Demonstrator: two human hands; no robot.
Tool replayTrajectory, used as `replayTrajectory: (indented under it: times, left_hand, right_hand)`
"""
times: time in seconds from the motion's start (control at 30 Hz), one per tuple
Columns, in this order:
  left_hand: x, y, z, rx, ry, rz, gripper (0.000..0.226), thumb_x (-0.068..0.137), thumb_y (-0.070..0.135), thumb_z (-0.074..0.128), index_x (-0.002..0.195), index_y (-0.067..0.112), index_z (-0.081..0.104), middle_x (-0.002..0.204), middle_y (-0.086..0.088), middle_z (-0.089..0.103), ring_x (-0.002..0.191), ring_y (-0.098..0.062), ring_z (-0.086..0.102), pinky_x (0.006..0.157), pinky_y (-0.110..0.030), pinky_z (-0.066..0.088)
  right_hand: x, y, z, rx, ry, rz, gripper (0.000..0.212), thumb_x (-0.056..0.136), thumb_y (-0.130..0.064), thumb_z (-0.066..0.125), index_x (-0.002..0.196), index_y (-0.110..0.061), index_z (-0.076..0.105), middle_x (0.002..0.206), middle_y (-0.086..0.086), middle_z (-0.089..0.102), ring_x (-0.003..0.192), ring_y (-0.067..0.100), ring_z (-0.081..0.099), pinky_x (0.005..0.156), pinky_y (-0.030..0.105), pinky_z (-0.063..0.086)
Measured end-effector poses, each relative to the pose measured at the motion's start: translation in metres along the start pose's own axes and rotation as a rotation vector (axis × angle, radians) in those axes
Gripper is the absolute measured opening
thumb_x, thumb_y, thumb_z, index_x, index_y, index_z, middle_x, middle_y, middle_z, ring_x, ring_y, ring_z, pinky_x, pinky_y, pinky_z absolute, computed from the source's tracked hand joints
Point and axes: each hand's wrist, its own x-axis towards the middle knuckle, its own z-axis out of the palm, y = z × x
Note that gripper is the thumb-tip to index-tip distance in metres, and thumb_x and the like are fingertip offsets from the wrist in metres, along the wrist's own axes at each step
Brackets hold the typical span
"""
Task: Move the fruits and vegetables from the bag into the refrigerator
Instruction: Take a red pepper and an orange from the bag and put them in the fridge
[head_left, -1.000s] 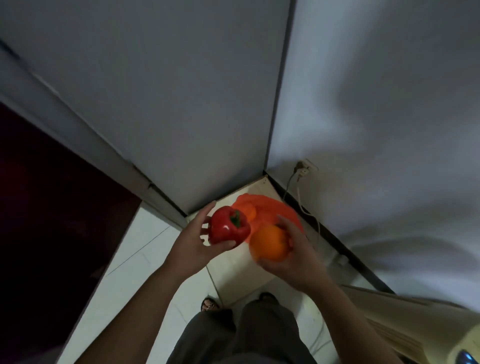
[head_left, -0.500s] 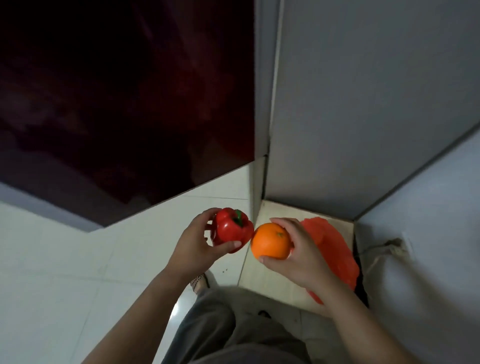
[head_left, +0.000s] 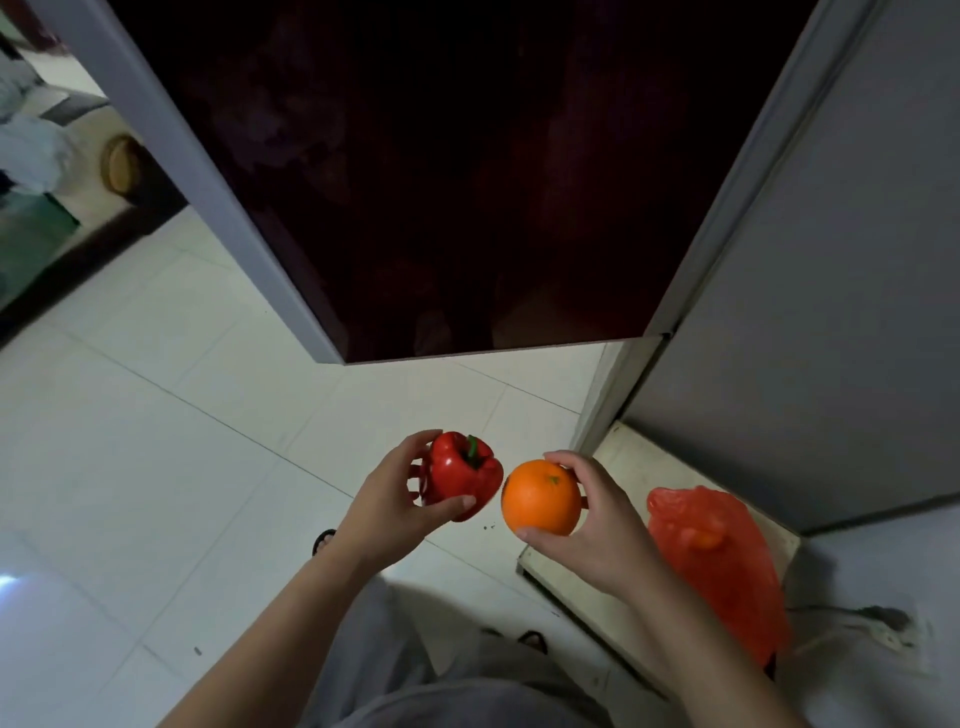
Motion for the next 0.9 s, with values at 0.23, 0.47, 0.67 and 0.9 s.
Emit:
replayTrajectory:
  times: [0.23, 0.47, 0.67, 0.9]
  left_hand:
    - [-0.005, -0.026, -0.037, -0.078, 0.067, -0.05, 0.069, 0.068, 0.03, 0.081, 0.125, 0.034, 0.041, 0.124, 0.01, 0.049, 0.11, -0.015, 0.053, 0.08, -0.019, 0.05]
    - [-0.003, -0.073, -0.104, -0.118, 0.201, -0.095, 0.072, 0.067, 0.027, 0.081, 0.128, 0.031, 0.042, 0.126, 0.009, 0.046, 0.109, -0.013, 0.051, 0.074, -0.012, 0.046]
    - [0.019, -0.127, -0.199, -0.169, 0.278, -0.059, 0.072, 0.064, 0.03, 0.084, 0.123, 0.038, 0.045, 0.12, 0.013, 0.048, 0.103, -0.001, 0.053, 0.072, -0.009, 0.046]
    - [0.061, -0.204, -0.362, -0.149, 0.329, -0.045, 0.074, 0.063, 0.032, 0.085, 0.125, 0.037, 0.045, 0.122, 0.012, 0.049, 0.104, -0.001, 0.053, 0.073, -0.01, 0.045]
  right_hand:
    - [0.018, -0.024, 0.029, -0.023, -0.066, -0.047, 0.071, 0.065, -0.037, 0.082, 0.123, -0.04, 0.041, 0.129, -0.023, 0.035, 0.112, 0.003, 0.044, 0.08, 0.011, 0.039]
    - [0.06, -0.078, 0.085, -0.088, -0.175, -0.106, 0.074, 0.068, -0.039, 0.079, 0.131, -0.039, 0.039, 0.132, -0.021, 0.031, 0.115, 0.004, 0.041, 0.089, 0.018, 0.042]
    - [0.123, -0.149, 0.172, -0.129, -0.255, -0.17, 0.074, 0.067, -0.041, 0.078, 0.13, -0.039, 0.04, 0.129, -0.025, 0.031, 0.113, -0.002, 0.042, 0.083, 0.008, 0.038]
    - [0.216, -0.259, 0.295, -0.208, -0.316, -0.206, 0.077, 0.068, -0.044, 0.078, 0.132, -0.039, 0.036, 0.131, -0.025, 0.029, 0.112, 0.0, 0.042, 0.083, 0.01, 0.039]
